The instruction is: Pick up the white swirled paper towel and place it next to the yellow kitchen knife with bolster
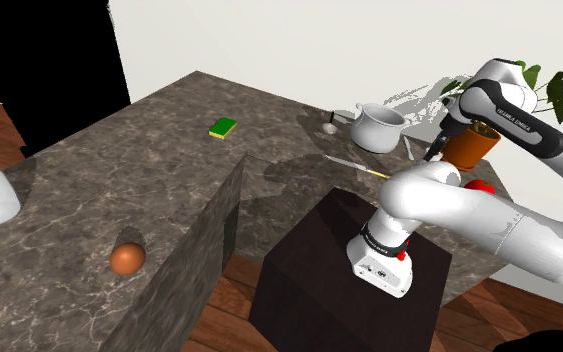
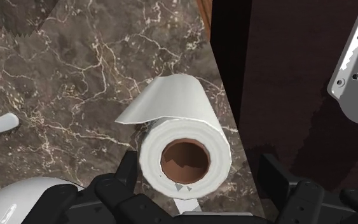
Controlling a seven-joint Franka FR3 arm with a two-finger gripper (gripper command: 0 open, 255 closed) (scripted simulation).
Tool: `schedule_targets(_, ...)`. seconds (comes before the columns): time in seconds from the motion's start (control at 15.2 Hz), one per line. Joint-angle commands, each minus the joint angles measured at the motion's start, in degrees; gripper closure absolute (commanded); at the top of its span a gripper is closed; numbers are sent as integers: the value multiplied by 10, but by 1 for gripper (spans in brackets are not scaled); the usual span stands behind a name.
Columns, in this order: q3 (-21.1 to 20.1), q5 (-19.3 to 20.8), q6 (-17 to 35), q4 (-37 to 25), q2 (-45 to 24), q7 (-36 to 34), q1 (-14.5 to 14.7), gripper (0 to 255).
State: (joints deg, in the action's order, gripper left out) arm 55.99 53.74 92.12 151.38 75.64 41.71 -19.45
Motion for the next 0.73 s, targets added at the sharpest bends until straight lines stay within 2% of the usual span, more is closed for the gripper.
schedule_targets(0.0,-28,-25,-22,-21,-2,3,5,0)
schedule_targets(0.13,-56,-50,-45,-46,-7,7,10,0)
schedule_targets(0.66,-56,-50,-45,-46,-7,7,10,0)
